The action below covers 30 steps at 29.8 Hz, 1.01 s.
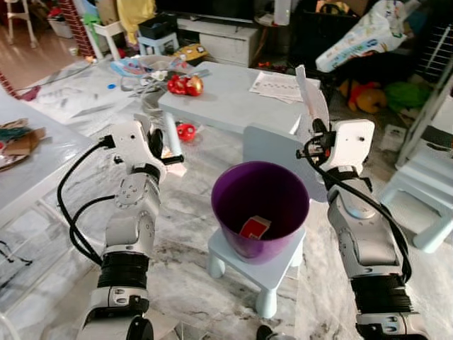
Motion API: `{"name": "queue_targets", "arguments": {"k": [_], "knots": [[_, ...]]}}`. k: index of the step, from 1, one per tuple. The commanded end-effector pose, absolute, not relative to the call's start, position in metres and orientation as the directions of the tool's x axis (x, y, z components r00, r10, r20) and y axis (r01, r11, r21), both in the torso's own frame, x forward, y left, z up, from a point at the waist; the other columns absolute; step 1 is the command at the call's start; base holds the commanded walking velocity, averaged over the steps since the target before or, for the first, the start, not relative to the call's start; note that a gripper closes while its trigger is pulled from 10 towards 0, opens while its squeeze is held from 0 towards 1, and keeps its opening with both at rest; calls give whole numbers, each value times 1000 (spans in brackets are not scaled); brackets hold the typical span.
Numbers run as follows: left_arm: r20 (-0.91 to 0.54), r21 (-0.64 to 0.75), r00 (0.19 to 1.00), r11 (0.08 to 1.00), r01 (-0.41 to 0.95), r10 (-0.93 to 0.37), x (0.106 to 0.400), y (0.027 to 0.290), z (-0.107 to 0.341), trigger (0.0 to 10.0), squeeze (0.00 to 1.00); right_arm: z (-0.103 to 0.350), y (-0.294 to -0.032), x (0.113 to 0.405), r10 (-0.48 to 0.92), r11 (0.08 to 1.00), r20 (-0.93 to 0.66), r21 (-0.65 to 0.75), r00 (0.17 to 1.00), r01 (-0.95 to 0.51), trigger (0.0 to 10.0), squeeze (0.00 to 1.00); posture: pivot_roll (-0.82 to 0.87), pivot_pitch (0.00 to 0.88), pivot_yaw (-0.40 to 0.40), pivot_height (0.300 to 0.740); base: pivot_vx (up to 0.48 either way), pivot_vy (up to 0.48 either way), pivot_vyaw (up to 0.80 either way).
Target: Picking trash to rubbish bin
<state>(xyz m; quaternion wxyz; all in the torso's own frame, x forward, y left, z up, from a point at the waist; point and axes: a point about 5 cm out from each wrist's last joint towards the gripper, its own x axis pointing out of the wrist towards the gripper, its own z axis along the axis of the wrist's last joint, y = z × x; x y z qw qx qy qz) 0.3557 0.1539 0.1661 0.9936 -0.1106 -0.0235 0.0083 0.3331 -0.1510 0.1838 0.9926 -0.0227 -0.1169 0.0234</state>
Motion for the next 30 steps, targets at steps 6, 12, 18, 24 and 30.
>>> {"name": "queue_targets", "arguments": {"k": [6, 12, 18, 24, 30], "knots": [[34, -201, 999, 979, -17, 25, 357, 156, 166, 10000, 0, 184, -152, 332, 48, 998, 226, -44, 973, -39, 10000, 0, -104, 62, 67, 740, 0, 0, -800], [27, -202, 999, 979, -33, 39, 357, 159, 165, 10000, 0, 184, -152, 332, 46, 999, 229, -36, 972, -39, 10000, 0, -104, 65, 67, 740, 0, 84, -671], [25, -199, 999, 979, -40, 45, 357, 160, 165, 10000, 0, 185, -151, 332, 48, 999, 232, -33, 971, -42, 10000, 0, -104, 65, 67, 740, 0, 298, 0], [23, -196, 999, 980, -35, 40, 358, 159, 165, 10000, 0, 185, -151, 332, 48, 999, 232, -34, 971, -41, 10000, 0, -104, 64, 71, 740, 0, 300, 0], [18, -194, 999, 980, -34, 38, 358, 158, 164, 10000, 0, 185, -151, 332, 45, 999, 233, -33, 971, -38, 10000, 0, -104, 63, 71, 740, 0, 299, 0]]}}
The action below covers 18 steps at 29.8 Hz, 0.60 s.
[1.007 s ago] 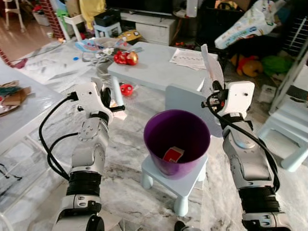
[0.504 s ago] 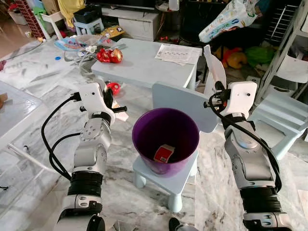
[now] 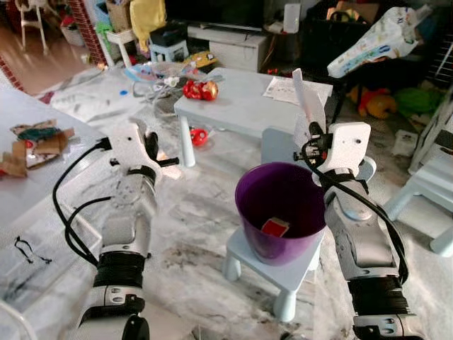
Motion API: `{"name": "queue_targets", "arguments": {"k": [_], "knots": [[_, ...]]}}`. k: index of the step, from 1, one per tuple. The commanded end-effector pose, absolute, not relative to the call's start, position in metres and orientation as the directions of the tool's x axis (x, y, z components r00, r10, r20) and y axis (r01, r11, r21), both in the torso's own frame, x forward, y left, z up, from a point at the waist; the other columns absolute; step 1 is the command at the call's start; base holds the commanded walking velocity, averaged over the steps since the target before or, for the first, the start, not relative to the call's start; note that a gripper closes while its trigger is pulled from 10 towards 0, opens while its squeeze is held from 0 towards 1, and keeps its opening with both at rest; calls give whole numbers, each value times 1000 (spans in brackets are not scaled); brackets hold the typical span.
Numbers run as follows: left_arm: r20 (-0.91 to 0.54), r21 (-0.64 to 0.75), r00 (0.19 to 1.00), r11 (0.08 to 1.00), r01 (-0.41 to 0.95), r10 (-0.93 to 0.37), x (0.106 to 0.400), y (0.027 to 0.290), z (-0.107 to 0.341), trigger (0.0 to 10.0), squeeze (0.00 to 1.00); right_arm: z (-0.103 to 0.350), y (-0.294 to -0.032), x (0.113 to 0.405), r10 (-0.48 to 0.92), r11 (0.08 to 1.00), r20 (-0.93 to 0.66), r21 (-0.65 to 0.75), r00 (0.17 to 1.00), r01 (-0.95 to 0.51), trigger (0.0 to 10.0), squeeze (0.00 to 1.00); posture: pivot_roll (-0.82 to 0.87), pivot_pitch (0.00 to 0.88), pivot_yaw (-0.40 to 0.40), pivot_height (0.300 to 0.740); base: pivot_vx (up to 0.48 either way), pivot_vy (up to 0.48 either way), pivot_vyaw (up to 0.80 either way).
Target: Picking trash to rubbish bin
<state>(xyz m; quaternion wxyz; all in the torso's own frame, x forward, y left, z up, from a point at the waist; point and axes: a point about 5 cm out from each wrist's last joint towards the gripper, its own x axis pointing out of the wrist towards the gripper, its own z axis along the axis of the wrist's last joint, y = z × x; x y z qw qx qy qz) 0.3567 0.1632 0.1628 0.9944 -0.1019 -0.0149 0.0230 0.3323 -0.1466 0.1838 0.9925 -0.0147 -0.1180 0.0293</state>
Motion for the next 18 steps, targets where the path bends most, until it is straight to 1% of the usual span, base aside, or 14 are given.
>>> {"name": "queue_targets", "arguments": {"k": [1, 11, 18], "knots": [[16, -194, 999, 980, -35, 39, 358, 158, 164, 10000, 0, 185, -151, 332, 45, 999, 233, -33, 971, -38, 10000, 0, -104, 63, 71, 740, 0, 296, 0], [15, -189, 999, 981, -35, 38, 357, 159, 163, 10000, 0, 184, -151, 332, 40, 999, 232, -32, 972, -33, 10000, 0, -102, 65, 73, 740, 0, 291, 0], [27, -185, 999, 982, -28, 34, 357, 157, 164, 10000, 0, 184, -153, 332, 36, 999, 231, -33, 972, -29, 10000, 0, -102, 65, 75, 740, 0, 0, 0]]}}
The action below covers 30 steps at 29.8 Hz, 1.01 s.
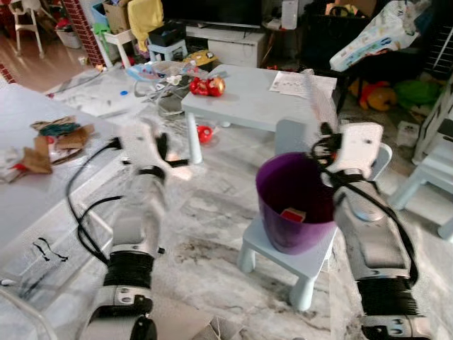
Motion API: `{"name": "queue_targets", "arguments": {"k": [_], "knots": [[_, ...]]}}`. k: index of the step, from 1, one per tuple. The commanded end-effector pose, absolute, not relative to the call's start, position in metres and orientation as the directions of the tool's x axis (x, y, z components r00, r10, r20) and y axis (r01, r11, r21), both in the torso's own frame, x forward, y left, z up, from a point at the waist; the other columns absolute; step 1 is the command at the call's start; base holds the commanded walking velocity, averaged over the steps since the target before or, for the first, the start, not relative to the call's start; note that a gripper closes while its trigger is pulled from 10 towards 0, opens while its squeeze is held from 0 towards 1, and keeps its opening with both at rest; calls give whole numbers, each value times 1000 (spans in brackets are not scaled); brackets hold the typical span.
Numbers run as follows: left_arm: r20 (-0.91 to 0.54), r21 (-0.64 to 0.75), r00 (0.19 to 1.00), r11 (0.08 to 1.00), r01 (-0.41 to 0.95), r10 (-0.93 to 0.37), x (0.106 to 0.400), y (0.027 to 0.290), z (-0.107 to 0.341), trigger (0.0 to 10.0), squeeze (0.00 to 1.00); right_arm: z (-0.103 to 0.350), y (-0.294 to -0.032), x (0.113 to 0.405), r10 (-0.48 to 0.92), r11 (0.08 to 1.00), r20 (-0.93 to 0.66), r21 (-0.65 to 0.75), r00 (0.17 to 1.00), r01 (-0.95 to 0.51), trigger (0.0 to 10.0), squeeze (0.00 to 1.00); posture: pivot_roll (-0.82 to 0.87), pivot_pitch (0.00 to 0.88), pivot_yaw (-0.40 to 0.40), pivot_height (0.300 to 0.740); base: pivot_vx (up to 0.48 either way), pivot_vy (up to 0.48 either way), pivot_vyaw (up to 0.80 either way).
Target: Picking trash to rubbish bin
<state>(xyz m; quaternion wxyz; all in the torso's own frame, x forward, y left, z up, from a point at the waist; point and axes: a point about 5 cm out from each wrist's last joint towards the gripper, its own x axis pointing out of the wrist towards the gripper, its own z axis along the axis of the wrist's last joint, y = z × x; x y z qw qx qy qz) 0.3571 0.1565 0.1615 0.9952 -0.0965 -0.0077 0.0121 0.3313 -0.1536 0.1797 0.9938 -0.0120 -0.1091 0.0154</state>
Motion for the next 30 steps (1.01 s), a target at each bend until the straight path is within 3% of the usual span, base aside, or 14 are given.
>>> {"name": "queue_targets", "arguments": {"k": [1, 13, 30], "knots": [[40, -174, 999, 985, -17, 25, 357, 156, 165, 10000, 0, 184, -153, 332, 35, 999, 231, -32, 972, -28, 10000, 0, -102, 65, 75, 740, 0, 0, 0], [56, -165, 996, 983, 81, -73, 349, 140, 160, 10000, 0, 182, -157, 333, -4, 999, 214, -42, 977, 13, 10000, 0, -99, 64, 73, 740, 0, 0, 0], [74, -164, 992, 979, 117, -106, 346, 135, 159, 10000, 0, 181, -158, 335, -12, 999, 201, -42, 979, 21, 10000, 0, -100, 60, 71, 740, 0, 0, -788]]}}
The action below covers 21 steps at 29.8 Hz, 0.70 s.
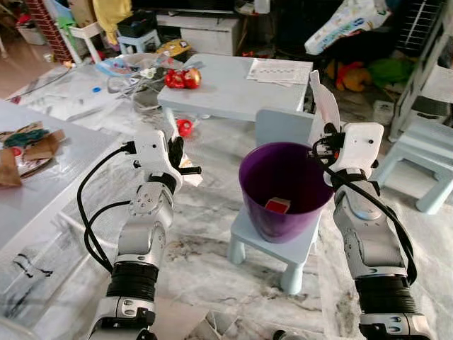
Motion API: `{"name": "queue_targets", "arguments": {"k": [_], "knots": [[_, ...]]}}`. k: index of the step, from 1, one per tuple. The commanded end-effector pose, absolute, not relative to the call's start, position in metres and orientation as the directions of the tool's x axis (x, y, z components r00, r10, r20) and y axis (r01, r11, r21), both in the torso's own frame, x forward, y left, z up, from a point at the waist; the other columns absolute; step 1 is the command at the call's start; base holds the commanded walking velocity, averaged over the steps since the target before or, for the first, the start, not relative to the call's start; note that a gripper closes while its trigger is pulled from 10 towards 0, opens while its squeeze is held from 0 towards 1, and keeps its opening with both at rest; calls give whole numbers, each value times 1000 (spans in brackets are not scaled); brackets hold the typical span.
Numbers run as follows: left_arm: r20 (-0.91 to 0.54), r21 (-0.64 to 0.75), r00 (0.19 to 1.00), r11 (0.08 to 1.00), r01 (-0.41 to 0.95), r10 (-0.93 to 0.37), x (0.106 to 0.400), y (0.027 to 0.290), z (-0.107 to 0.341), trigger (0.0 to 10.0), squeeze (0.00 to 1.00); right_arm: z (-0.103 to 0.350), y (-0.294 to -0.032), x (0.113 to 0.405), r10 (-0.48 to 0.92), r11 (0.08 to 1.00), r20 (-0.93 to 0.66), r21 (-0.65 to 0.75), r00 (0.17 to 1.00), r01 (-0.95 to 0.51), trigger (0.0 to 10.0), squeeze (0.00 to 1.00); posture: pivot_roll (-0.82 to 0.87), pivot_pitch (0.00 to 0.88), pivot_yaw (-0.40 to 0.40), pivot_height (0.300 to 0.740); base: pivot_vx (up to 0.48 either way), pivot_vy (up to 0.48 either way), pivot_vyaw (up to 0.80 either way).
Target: Picking trash to rubbish bin
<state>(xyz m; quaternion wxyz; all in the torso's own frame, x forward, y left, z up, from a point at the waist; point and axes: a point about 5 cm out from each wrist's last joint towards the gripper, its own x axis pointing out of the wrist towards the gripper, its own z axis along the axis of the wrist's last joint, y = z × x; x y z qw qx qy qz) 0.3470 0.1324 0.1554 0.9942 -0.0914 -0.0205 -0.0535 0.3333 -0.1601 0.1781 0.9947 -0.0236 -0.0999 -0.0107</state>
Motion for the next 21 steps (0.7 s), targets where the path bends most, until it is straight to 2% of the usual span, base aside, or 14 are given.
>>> {"name": "queue_targets", "arguments": {"k": [1, 7, 21], "knots": [[79, -160, 990, 979, 127, -115, 346, 133, 160, 10000, 0, 181, -158, 336, -13, 999, 200, -44, 980, 22, 10000, 0, -101, 59, 70, 740, 0, 0, -788], [88, -141, 986, 978, 154, -143, 345, 128, 161, 10000, 0, 181, -159, 336, -14, 999, 198, -45, 980, 24, 10000, 0, -101, 59, 70, 740, 94, 0, -796], [78, -136, 983, 975, 174, -164, 344, 125, 157, 10000, 0, 179, -157, 335, -9, 999, 199, -44, 980, 18, 10000, 0, -101, 64, 74, 740, 371, 0, 0]]}}
